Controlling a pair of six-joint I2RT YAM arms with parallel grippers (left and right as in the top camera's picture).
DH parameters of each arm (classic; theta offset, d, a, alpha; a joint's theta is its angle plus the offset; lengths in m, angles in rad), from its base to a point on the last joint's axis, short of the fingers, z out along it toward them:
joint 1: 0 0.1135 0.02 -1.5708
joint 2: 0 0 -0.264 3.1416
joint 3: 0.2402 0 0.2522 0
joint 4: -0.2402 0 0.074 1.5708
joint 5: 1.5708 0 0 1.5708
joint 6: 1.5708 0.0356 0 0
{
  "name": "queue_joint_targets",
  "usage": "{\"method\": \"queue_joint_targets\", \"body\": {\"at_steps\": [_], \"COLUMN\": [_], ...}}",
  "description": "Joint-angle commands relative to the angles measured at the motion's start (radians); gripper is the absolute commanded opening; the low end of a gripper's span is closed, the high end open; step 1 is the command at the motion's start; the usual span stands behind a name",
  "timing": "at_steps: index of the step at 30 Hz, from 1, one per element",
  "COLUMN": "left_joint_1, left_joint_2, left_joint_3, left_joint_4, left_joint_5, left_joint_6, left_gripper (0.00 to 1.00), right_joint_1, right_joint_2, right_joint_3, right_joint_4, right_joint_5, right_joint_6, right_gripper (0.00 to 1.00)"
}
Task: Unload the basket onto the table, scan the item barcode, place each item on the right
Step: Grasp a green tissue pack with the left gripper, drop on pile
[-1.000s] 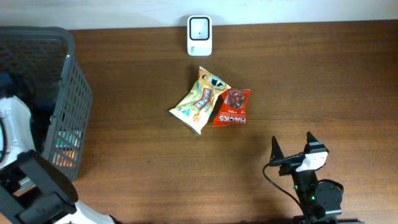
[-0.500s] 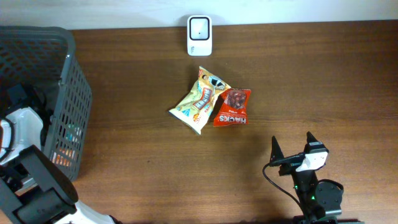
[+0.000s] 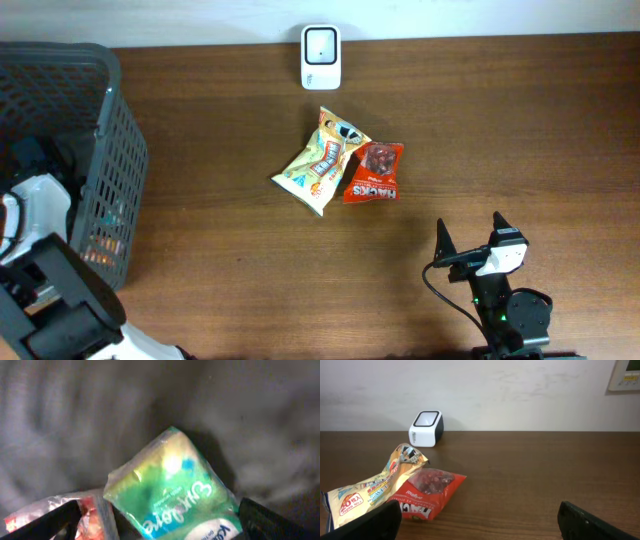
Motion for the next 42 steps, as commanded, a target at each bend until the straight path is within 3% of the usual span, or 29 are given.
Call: {"method": "queue_joint_targets", "body": {"at_steps": [1, 3, 5, 6, 13, 14, 16, 19, 23, 25, 27, 28, 30, 33, 36, 38, 42], "left_joint_1": [0.003, 0.003, 0.004, 0.004, 0.003, 0.003, 0.003, 0.012, 0.019, 0.019, 0.018, 0.018, 0.019, 0.024, 0.027, 0.012, -0.182], "left_joint_2": [0.042, 0.04, 0.036, 0.028, -0.249, -0.245, -0.205, -0.045, 0.109, 0.137, 0.149, 0.158, 0.162, 0.105, -0.076, -0.251, -0.411], "left_joint_3": [-0.007, 0.024, 0.071, 0.097, 0.209, 0.2, 0.163, 0.148, 0.148, 0.148, 0.148, 0.148, 0.151, 0.283, 0.528, 0.559, 0.559], "left_joint_4": [0.043, 0.03, -0.003, -0.033, -0.15, -0.148, -0.131, -0.126, -0.072, -0.036, -0.034, -0.027, -0.032, -0.137, -0.249, -0.228, -0.239], "left_joint_5": [0.004, 0.004, 0.008, 0.018, 0.016, 0.005, 0.004, -0.005, -0.004, -0.003, -0.003, -0.003, -0.003, 0.002, 0.238, 0.428, 0.438], "left_joint_6": [0.005, 0.005, 0.005, 0.005, 0.005, 0.005, 0.005, 0.005, 0.005, 0.005, 0.005, 0.005, 0.006, 0.006, 0.006, 0.005, 0.006], "left_gripper": [0.61, 0.4, 0.04, 0.0, 0.0, 0.18, 0.29, 0.59, 0.68, 0.53, 0.5, 0.41, 0.0, 0.0, 0.0, 0.0, 0.0], "right_joint_1": [0.006, 0.006, 0.006, 0.006, 0.006, 0.006, 0.006, 0.006, 0.006, 0.006, 0.006, 0.006, 0.006, 0.006, 0.006, 0.006, 0.006], "right_joint_2": [-0.006, -0.006, -0.006, -0.006, -0.006, -0.006, -0.006, -0.006, -0.006, -0.006, -0.006, -0.006, -0.006, -0.006, -0.006, -0.006, -0.006], "right_joint_3": [-0.008, -0.008, -0.008, -0.008, -0.008, -0.008, -0.008, -0.008, -0.008, -0.008, -0.008, -0.008, -0.008, -0.008, -0.008, -0.008, -0.008], "right_joint_4": [-0.001, -0.001, -0.001, -0.001, -0.001, -0.001, -0.001, -0.001, -0.001, -0.001, -0.001, -0.001, -0.001, -0.001, -0.001, -0.001, -0.001], "right_joint_5": [0.005, 0.005, 0.005, 0.005, 0.005, 0.005, 0.005, 0.005, 0.005, 0.005, 0.005, 0.005, 0.005, 0.005, 0.005, 0.005, 0.005], "right_joint_6": [0.004, 0.005, 0.005, 0.005, 0.004, 0.004, 0.004, 0.004, 0.004, 0.004, 0.004, 0.005, 0.004, 0.004, 0.004, 0.004, 0.004], "right_gripper": [0.98, 0.98, 0.99, 0.98, 0.98, 0.98, 0.98, 0.98, 0.98, 0.98, 0.98, 0.98, 0.98, 0.98, 0.98, 0.98, 0.98]}}
